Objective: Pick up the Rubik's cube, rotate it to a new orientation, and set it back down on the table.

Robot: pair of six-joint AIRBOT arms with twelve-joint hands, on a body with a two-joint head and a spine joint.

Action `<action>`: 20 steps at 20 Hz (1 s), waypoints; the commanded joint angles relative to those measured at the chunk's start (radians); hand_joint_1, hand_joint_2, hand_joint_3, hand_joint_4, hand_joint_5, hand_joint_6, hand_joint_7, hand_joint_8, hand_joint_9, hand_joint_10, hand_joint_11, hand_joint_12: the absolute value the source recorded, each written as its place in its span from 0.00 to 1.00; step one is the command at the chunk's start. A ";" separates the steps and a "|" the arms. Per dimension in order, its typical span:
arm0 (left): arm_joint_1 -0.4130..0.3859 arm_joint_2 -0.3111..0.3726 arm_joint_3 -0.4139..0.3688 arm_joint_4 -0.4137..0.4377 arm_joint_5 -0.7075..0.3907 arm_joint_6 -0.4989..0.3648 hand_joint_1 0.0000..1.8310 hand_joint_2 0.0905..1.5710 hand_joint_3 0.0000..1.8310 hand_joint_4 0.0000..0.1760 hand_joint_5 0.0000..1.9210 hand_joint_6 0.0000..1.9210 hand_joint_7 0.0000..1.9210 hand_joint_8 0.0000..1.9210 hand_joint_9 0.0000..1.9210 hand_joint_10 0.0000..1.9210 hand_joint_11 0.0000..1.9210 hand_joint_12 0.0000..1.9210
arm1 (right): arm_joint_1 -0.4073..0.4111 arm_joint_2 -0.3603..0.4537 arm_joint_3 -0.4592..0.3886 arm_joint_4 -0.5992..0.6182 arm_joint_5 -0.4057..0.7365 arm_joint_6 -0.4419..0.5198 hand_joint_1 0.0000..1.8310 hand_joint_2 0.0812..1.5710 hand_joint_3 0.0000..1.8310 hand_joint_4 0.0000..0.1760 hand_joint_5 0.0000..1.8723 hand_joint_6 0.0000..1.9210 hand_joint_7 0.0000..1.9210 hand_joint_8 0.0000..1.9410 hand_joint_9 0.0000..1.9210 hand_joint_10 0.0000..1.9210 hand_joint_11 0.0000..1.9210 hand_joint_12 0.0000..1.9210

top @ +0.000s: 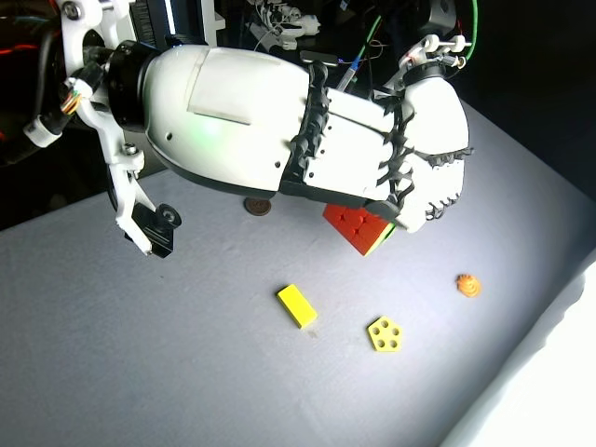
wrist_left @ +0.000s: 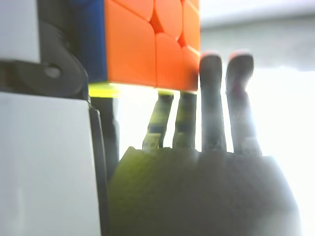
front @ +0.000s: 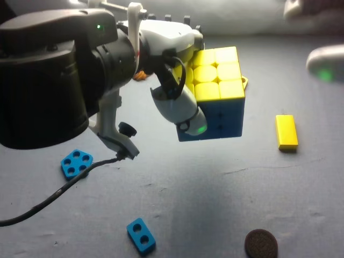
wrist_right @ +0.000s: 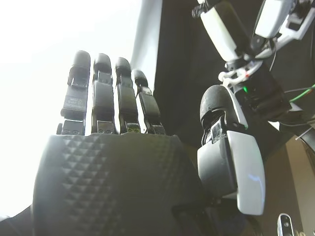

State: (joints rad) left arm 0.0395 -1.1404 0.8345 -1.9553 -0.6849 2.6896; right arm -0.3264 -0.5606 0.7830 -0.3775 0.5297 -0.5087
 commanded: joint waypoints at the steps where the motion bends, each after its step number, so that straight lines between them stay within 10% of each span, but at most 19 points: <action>1: -0.020 0.014 0.000 0.051 0.022 -0.007 0.51 0.93 0.00 0.15 0.21 0.95 0.21 1.00 0.13 0.98 0.13 1.00 | 0.015 0.000 -0.001 0.013 0.075 0.020 0.04 0.79 0.00 0.00 0.07 0.00 0.28 0.32 0.19 0.68 0.02 0.92; 6: -0.039 0.018 -0.008 0.047 0.007 0.004 0.51 0.93 0.00 0.17 0.21 0.96 0.22 0.99 0.14 0.98 0.15 1.00 | 0.015 -0.010 -0.019 -0.009 0.048 0.020 0.12 0.79 0.00 0.00 0.07 0.01 0.20 0.65 0.19 0.89 0.12 1.00; 20: -0.022 0.017 -0.009 0.053 0.007 0.014 0.52 0.92 0.00 0.14 0.21 0.94 0.24 0.97 0.15 0.97 0.15 1.00 | 0.004 -0.082 -0.055 -0.035 -0.090 0.050 0.11 0.79 0.00 0.00 0.04 0.00 0.18 0.70 0.15 0.93 0.10 1.00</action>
State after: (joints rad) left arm 0.0299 -1.1301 0.8249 -1.9690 -0.7078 2.7083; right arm -0.3294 -0.6479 0.7326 -0.4320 0.3393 -0.4690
